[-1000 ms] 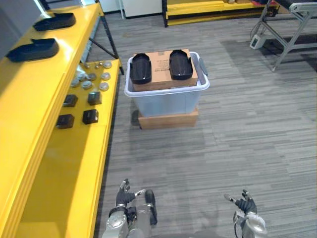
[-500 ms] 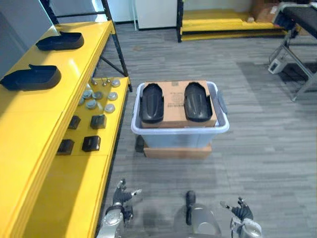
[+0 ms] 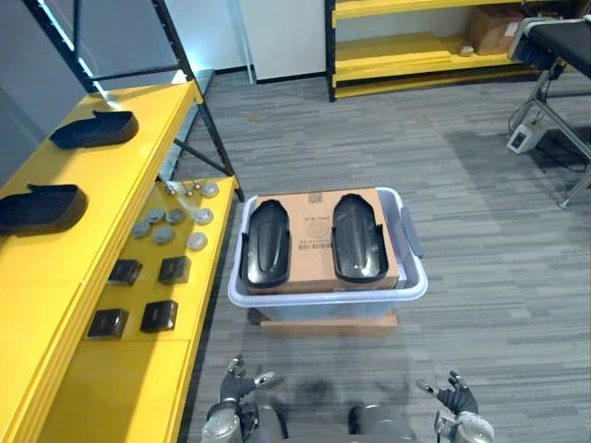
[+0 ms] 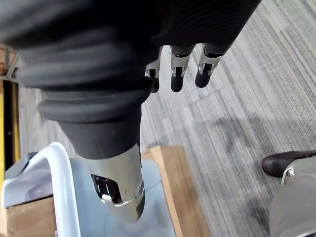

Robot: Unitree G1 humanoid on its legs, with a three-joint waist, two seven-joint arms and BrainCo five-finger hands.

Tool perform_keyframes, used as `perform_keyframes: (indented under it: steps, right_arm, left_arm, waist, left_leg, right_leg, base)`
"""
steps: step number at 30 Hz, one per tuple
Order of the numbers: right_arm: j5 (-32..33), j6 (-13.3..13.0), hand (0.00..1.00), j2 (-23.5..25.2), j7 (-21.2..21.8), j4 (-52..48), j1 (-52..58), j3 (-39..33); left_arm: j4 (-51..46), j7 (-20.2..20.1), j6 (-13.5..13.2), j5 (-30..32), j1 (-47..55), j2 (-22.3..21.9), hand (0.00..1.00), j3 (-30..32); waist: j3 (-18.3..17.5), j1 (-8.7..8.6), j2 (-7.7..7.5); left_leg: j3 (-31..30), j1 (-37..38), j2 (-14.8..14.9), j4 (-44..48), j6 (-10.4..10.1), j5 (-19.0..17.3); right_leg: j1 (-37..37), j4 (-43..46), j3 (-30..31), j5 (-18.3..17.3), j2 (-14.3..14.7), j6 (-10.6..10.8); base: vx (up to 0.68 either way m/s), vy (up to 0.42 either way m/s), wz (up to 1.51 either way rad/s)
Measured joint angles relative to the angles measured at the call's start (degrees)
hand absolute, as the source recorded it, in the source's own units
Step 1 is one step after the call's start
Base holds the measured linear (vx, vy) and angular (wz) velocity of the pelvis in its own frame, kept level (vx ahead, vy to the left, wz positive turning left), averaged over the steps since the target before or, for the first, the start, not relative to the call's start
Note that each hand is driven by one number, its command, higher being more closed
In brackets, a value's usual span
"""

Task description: Walk over and take plastic housings, then place them on the shelf

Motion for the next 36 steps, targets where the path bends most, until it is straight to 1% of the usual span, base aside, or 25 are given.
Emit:
perform_keyframes:
  steps: [1, 3, 5, 8, 9, 10, 11, 12, 14, 17, 20, 22, 24, 25, 26, 28, 29, 31, 32, 33, 36]
  right_arm:
    - [0.27, -0.05, 0.00, 0.09, -0.08, -0.18, -0.01, -0.58]
    - [0.76, -0.15, 0.00, 0.16, -0.17, -0.51, -0.11, -1.65]
    - [1.23, -0.14, 0.00, 0.15, -0.21, -0.91, -0.10, -1.98]
    - [2.39, -0.12, 0.00, 0.11, -0.58, -5.56, 0.19, -4.87]
    - [2.44, -0.13, 0.00, 0.00, -0.85, -8.13, 0.40, -6.20]
    - [2.43, -0.14, 0.00, -0.45, -1.85, -13.49, 1.21, -7.90]
    - [2.40, -0.15, 0.00, -0.73, -2.17, -17.27, 1.41, -8.81]
    - [2.30, -0.17, 0.00, -0.90, -2.73, -20.11, 1.97, -9.23]
    - [1.87, -0.45, 0.00, -2.17, -3.75, -29.29, 2.75, -9.51]
    - [-0.49, -1.22, 0.00, -2.88, -4.48, -36.70, 1.48, -11.63]
    - [-3.17, -1.41, 0.00, -3.48, -6.45, -40.94, -1.52, -11.62]
    - [-6.53, -2.24, 0.00, -4.15, -7.28, -42.68, -4.53, -11.01]
    - [-8.70, -2.31, 0.00, -5.17, -8.11, -42.43, -6.47, -10.13]
    - [-11.63, -2.11, 0.00, -6.25, -9.46, -41.12, -9.38, -8.65]
    - [-12.31, -2.03, 0.00, -6.76, -9.99, -39.75, -10.87, -7.80]
    - [-13.86, -1.43, 0.00, -8.90, -10.89, -32.81, -17.46, -3.73]
    - [-14.09, -1.04, 0.00, -9.31, -11.17, -31.34, -19.03, -2.88]
    - [-14.85, 0.38, 0.00, -10.06, -11.68, -26.74, -23.98, -1.56]
    - [-15.04, 0.69, 0.00, -10.16, -11.87, -23.77, -26.31, -1.36]
    - [-15.24, 0.87, 0.00, -10.23, -11.96, -22.21, -27.40, -1.25]
    - [-15.21, 2.57, 0.00, -10.68, -12.81, -15.27, -33.13, 0.08]
  left_arm:
    - [0.02, -0.01, 0.02, 0.00, -0.01, 0.50, 0.00, -0.01]
    - [0.02, -0.01, 0.02, 0.00, 0.19, 1.35, 0.00, 0.01]
    - [0.02, -0.01, 0.03, 0.01, 0.50, 1.87, 0.00, 0.06]
    - [-0.05, -0.02, 0.04, 0.05, 1.57, 2.68, 0.00, 0.11]
    - [-0.27, -0.04, 0.04, 0.05, 1.95, 2.65, 0.00, 0.10]
    - [-0.31, -0.12, 0.04, 0.06, 2.57, 2.63, 0.00, 0.11]
    - [-0.52, -0.14, 0.03, 0.08, 2.97, 2.68, 0.00, 0.13]
    - [-0.52, -0.19, 0.03, 0.11, 3.17, 2.71, 0.00, 0.13]
    - [-0.53, -0.33, 0.01, 0.43, 3.75, 2.93, 0.00, 0.13]
    - [-0.53, -1.13, -0.03, 1.71, 4.20, 2.98, 0.00, 0.08]
    - [-0.53, -1.30, -0.03, 2.12, 4.20, 2.97, 0.00, -0.03]
    - [-0.96, -1.35, -0.04, 2.28, 4.20, 2.96, 0.00, -0.32]
    - [-1.64, -1.37, -0.18, 2.35, 4.14, 2.96, 0.00, -0.48]
    - [-2.06, -1.36, -0.61, 2.36, 4.15, 2.97, 0.00, -0.57]
    - [-2.06, -1.35, -0.67, 2.36, 4.15, 3.00, 0.00, -0.60]
    - [-2.15, -1.29, -0.92, 2.34, 4.05, 2.98, 0.00, -1.78]
    - [-2.30, -1.26, -0.94, 2.33, 4.02, 2.97, 0.00, -2.24]
    - [-2.78, -1.23, -1.10, 2.26, 3.86, 2.86, 0.00, -3.34]
    - [-2.77, -1.16, -1.12, 2.19, 3.79, 2.86, 0.00, -3.39]
    - [-2.77, -1.07, -1.12, 2.15, 3.79, 2.88, 0.00, -3.38]
    - [-2.78, -0.73, -1.18, 1.95, 3.75, 2.92, 0.00, -3.52]
  waist:
    - [-0.20, -0.02, -0.36]
    - [-0.24, 0.15, -0.35]
    - [-0.25, 0.28, -0.32]
    - [-0.94, 0.09, 0.00]
    - [-1.32, 0.00, 0.20]
    - [-1.69, -0.04, -0.03]
    - [-2.18, -0.07, 0.32]
    - [-2.30, -0.08, 0.11]
    - [-3.18, -0.29, -0.03]
    - [-3.64, -0.36, -0.31]
    - [-3.65, -0.34, -1.00]
    - [-3.67, -0.25, -0.99]
    - [-3.66, -0.01, -1.00]
    - [-3.60, 0.00, -0.92]
    - [-3.53, 0.05, -0.94]
    - [-3.01, 0.41, -0.31]
    - [-2.83, 0.48, -0.08]
    - [-0.95, 0.96, 0.75]
    - [0.15, 1.81, 0.89]
    - [0.55, 1.96, 0.95]
    - [2.48, 2.10, 1.26]
  left_leg:
    - [0.26, 0.19, -0.72, -0.98, 0.36, 0.23]
    - [0.98, 0.88, -1.51, -2.33, 0.63, 0.39]
    - [1.25, 1.49, -1.71, -3.21, 0.83, 0.52]
    - [1.57, 2.22, -1.93, -5.47, 1.32, 0.86]
    - [1.64, 2.14, -2.05, -5.88, 1.34, 0.87]
    - [1.87, 2.32, -2.16, -6.87, 1.48, 0.98]
    - [2.04, 2.47, -2.22, -7.40, 1.50, 1.02]
    - [2.20, 2.46, -2.25, -7.63, 1.51, 1.02]
    - [2.47, 2.40, -2.43, -8.70, 1.61, 1.19]
    - [2.41, 2.17, -2.84, -9.48, 1.81, 1.36]
    - [2.10, 1.73, -2.84, -9.64, 1.89, 1.42]
    - [1.41, 1.68, -2.81, -9.69, 2.08, 1.55]
    - [0.94, 1.46, -2.83, -9.72, 2.24, 1.67]
    - [0.06, 0.82, -3.04, -9.75, 2.44, 1.99]
    - [-0.06, 0.72, -3.15, -9.90, 2.49, 2.31]
    - [-0.59, 0.24, -3.15, -11.24, 2.71, 4.13]
    - [-0.93, -0.24, -3.17, -11.38, 2.79, 4.52]
    - [-2.01, -1.02, -3.20, -11.54, 2.94, 5.12]
    - [-2.46, -1.47, -3.36, -11.55, 3.02, 5.46]
    - [-2.79, -1.96, -3.42, -11.58, 3.10, 5.75]
    - [-4.54, -4.40, -3.88, -13.05, 3.11, 8.38]
  right_leg:
    - [-0.02, -0.67, 0.22, 0.02, -0.47, 0.59]
    - [0.20, -1.74, 0.93, 0.30, -1.14, 1.16]
    - [0.40, -2.03, 1.16, 0.30, -1.29, 1.18]
    - [-0.01, -2.96, 1.65, 0.41, -1.29, 1.35]
    - [-0.40, -3.17, 1.83, 0.47, -1.28, 1.45]
    - [-0.55, -3.76, 2.25, 0.60, -1.27, 1.65]
    - [-0.78, -3.83, 2.44, 0.60, -1.30, 1.66]
    - [-0.92, -3.96, 2.56, 0.60, -1.32, 1.67]
    - [-1.22, -4.80, 2.74, 0.80, -1.32, 1.94]
    - [-1.12, -5.38, 2.61, 0.99, -1.33, 2.17]
    - [-1.17, -6.01, 2.35, 1.44, -1.30, 2.13]
    - [-0.56, -7.01, 2.09, 2.46, -1.20, 2.19]
    - [-0.28, -7.55, 1.53, 2.69, -1.40, 2.35]
    - [-0.42, -7.65, 0.69, 2.72, -1.72, 2.35]
    - [-0.48, -7.66, 0.63, 2.77, -1.82, 2.34]
    - [-1.12, -8.00, 0.10, 4.32, -1.72, 2.30]
    - [-1.39, -8.15, -0.32, 4.68, -1.73, 2.32]
    - [-1.52, -8.83, -1.23, 5.64, -1.74, 2.26]
    - [-1.77, -8.83, -1.73, 5.75, -1.82, 2.30]
    - [-2.05, -8.83, -2.07, 5.86, -1.85, 2.31]
    - [-4.29, -8.82, -3.55, 6.25, -2.12, 2.42]
  base:
    - [0.12, 0.085, -0.03]
    - [0.09, 0.076, -0.11]
    - [0.05, 0.039, -0.09]
    - [0.03, 0.006, -0.10]
    - [0.03, 0.017, -0.12]
    - [0.04, 0.017, -0.13]
    - [0.05, 0.017, -0.13]
    - [0.06, 0.013, -0.11]
    - [0.08, 0.016, -0.07]
    - [0.09, 0.015, 0.02]
    - [0.06, 0.006, 0.06]
    - [0.06, 0.016, 0.11]
    - [0.04, 0.014, 0.20]
    - [0.03, 0.007, 0.26]
    - [0.02, 0.009, 0.26]
    - [-0.02, 0.019, 0.17]
    - [-0.04, 0.012, 0.24]
    - [-0.06, 0.017, 0.24]
    - [-0.08, 0.016, 0.18]
    - [-0.13, 0.012, 0.29]
    - [-0.13, 0.012, 0.32]
